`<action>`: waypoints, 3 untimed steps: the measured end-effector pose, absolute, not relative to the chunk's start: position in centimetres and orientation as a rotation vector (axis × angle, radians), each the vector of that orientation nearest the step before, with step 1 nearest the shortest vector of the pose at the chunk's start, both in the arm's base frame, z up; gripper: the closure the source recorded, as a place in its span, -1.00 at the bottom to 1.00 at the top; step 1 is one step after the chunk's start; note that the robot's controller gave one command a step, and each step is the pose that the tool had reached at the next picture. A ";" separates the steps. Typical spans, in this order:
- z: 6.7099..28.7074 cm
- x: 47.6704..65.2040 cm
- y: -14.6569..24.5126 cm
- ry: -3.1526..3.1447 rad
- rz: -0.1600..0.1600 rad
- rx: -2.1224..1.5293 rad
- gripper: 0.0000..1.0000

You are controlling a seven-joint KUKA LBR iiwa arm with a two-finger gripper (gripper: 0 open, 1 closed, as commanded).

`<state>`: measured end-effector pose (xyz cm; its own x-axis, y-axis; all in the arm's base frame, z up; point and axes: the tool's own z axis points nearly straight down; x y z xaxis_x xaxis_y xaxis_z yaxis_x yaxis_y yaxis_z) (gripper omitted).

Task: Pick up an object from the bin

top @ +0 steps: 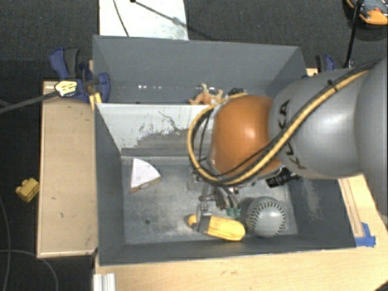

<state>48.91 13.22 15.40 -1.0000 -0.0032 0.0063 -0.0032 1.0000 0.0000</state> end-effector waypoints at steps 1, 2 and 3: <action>15.8 49.1 13.2 -3.143 -0.002 -0.002 -1.00; 14.7 48.7 12.1 -3.141 -0.003 0.189 -1.00; 12.5 48.6 10.2 -3.115 0.000 0.420 -1.00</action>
Offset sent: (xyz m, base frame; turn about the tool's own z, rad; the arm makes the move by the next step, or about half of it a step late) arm -0.0123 -0.0389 -0.0327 -0.3213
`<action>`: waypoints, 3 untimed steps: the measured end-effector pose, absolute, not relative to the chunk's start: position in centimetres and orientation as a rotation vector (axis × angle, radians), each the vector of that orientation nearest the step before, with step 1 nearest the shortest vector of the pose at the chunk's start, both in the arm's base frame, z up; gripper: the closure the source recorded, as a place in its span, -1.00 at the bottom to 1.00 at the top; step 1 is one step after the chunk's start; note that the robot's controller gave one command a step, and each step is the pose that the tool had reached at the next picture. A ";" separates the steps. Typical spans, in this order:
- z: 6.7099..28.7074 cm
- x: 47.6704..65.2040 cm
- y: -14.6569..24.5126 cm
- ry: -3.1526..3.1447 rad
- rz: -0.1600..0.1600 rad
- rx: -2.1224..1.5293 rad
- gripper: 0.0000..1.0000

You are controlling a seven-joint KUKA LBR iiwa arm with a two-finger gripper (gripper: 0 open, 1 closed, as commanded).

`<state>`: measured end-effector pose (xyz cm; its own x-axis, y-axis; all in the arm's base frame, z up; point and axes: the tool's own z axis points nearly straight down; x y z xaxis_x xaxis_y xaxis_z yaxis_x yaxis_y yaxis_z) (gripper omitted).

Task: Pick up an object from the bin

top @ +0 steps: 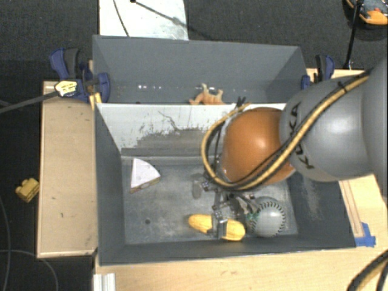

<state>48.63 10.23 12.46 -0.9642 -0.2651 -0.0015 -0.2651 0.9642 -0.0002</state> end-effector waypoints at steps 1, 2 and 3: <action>10.1 47.9 7.5 3.133 0.002 -0.205 -1.00; 8.6 48.0 6.7 3.103 0.000 -0.479 -1.00; 7.2 48.4 6.3 3.100 0.001 -0.476 -1.00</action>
Offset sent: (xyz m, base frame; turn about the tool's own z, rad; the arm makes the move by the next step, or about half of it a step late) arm -0.0067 -0.0371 -0.0439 -0.0550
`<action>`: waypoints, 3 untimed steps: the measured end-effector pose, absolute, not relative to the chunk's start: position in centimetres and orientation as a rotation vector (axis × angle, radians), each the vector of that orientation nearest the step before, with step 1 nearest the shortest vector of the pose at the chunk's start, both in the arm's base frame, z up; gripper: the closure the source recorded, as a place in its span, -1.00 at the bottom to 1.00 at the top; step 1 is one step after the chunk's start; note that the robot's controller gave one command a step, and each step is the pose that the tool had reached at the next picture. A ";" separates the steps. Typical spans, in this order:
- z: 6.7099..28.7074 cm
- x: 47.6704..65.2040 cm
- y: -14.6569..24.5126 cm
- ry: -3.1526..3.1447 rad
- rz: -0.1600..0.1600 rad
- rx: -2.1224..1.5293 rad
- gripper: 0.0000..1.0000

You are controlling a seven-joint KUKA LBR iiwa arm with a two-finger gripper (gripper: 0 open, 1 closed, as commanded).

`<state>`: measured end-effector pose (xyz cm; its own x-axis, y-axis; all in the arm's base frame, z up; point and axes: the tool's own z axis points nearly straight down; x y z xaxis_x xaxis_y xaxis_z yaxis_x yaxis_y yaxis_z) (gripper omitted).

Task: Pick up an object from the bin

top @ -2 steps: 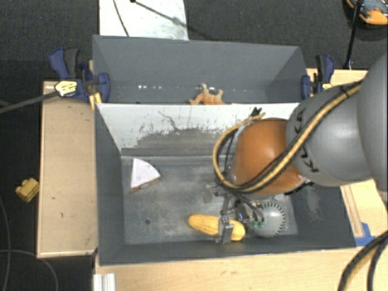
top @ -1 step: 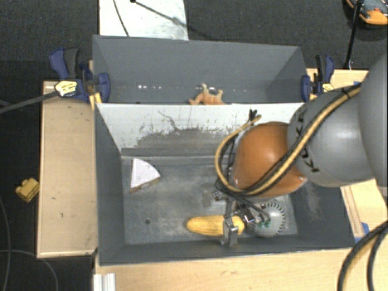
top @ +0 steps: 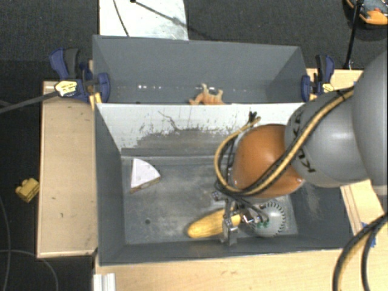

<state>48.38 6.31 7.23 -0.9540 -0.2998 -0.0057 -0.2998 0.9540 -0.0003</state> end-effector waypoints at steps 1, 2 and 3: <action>7.0 49.5 5.8 3.133 0.002 -0.184 1.00; 7.0 49.5 5.8 3.133 0.002 -0.181 1.00; 15.1 50.4 2.3 3.131 0.001 -0.231 1.00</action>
Offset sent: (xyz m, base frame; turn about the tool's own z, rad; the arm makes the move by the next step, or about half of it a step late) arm 0.0000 0.0000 0.0000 0.0000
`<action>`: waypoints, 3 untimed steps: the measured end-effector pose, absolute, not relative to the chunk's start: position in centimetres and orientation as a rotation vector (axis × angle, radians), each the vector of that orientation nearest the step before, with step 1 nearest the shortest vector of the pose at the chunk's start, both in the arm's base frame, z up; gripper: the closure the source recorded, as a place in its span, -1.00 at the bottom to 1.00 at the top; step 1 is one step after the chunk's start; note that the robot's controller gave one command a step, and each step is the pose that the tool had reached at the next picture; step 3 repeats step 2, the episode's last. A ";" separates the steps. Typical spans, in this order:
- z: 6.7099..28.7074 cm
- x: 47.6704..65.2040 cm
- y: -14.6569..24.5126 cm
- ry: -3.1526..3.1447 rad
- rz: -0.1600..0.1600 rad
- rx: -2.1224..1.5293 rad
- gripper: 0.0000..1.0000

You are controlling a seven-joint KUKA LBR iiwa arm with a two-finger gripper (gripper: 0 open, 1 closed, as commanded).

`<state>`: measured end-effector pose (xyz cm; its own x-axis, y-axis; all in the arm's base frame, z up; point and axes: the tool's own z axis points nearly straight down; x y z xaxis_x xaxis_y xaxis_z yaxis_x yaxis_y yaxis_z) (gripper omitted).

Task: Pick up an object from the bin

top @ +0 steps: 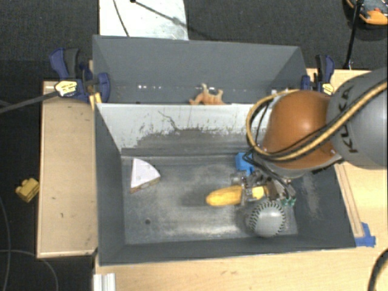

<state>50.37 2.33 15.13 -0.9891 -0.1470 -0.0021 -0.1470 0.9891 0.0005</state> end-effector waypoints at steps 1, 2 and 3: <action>15.1 50.4 2.3 3.131 0.001 -0.229 1.00; 24.5 51.3 1.7 3.127 0.001 -0.269 1.00; 24.5 51.3 1.7 3.127 0.001 -0.269 1.00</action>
Offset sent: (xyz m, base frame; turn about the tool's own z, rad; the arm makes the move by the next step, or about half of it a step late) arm 0.0087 -0.0069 0.0928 -0.0284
